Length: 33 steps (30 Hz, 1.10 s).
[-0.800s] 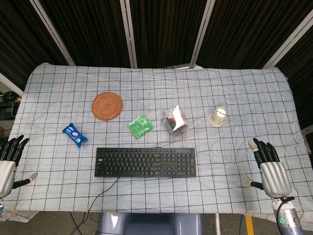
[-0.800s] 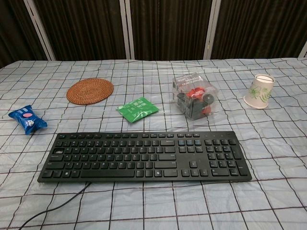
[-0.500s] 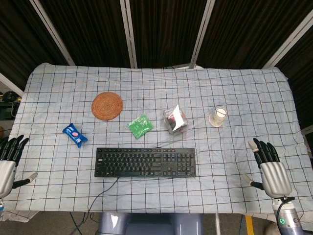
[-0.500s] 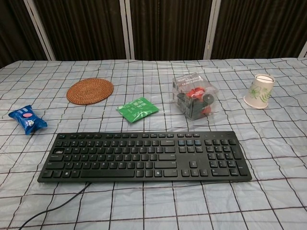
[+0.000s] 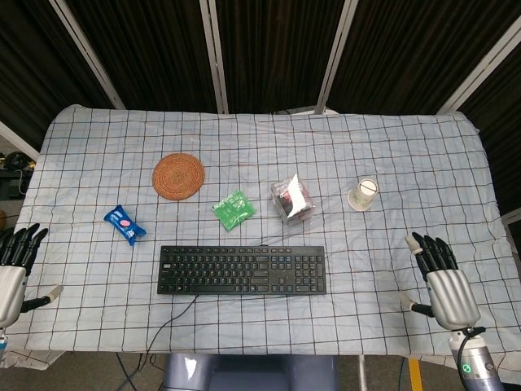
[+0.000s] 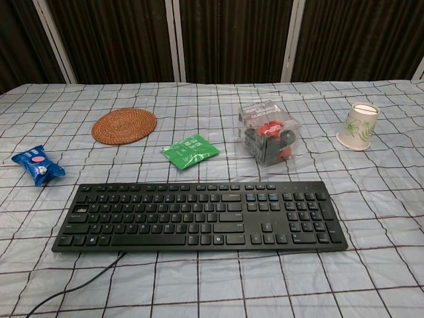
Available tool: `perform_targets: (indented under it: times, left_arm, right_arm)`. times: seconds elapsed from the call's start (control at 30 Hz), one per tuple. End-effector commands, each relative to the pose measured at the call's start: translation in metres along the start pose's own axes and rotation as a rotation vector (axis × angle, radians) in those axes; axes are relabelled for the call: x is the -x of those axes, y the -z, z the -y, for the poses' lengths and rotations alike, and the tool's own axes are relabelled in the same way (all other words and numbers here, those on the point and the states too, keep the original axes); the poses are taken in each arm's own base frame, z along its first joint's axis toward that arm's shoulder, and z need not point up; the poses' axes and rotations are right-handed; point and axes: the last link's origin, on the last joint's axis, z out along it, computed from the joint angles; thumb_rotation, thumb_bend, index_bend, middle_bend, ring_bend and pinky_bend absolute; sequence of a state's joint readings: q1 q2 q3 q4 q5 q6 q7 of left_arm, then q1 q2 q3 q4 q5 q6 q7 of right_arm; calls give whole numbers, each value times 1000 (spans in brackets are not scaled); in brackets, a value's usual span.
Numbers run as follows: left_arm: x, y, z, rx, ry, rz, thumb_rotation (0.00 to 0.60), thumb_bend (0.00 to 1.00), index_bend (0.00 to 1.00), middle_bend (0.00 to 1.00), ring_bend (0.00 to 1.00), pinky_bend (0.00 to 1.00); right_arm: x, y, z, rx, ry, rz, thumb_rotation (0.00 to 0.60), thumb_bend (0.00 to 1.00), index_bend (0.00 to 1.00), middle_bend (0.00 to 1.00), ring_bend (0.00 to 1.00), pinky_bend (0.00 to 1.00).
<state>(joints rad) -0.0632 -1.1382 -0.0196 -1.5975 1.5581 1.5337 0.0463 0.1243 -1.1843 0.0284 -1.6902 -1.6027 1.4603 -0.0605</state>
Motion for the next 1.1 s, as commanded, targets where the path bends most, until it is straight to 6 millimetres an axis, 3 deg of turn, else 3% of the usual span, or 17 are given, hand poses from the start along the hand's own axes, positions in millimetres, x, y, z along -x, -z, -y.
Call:
perform_targets:
  times: [0.03,0.1,0.2,0.3,0.47,0.87,1.1]
  left_arm:
    - [-1,0,0,-2,3,-3,600,0,0,0,0,0]
    - [-1,0,0,-2,3,-6,600,0,0,0,0,0]
    - [-1,1,0,-3,6,-9,600,0,0,0,0,0]
    - [-2,1,1,-1,9,-15,600,0,0,0,0,0]
    - [-2,1,2,-5,11,-12,600,0,0,0,0,0]
    - [-2,0,3,-7,16,-7,600,0,0,0,0,0]
    - [-2,0,2,-5,17,-8,600,0,0,0,0,0]
  right_arm:
    - [1,-6,12,-42,-38,57,600,134,33,478,418,457]
    - [2,-9,19,-60,-43,122,600,173,70,642,574,550]
    - [5,-15,28,-79,-23,181,600,334,110,728,662,588]
    - [12,-23,42,-94,-12,219,600,435,122,741,694,596]
    - [21,-30,66,-126,-15,256,600,487,140,742,711,597]
    - [54,-30,103,-183,2,361,600,523,186,742,719,597]
    - [70,-25,113,-195,33,413,600,526,192,742,720,597]
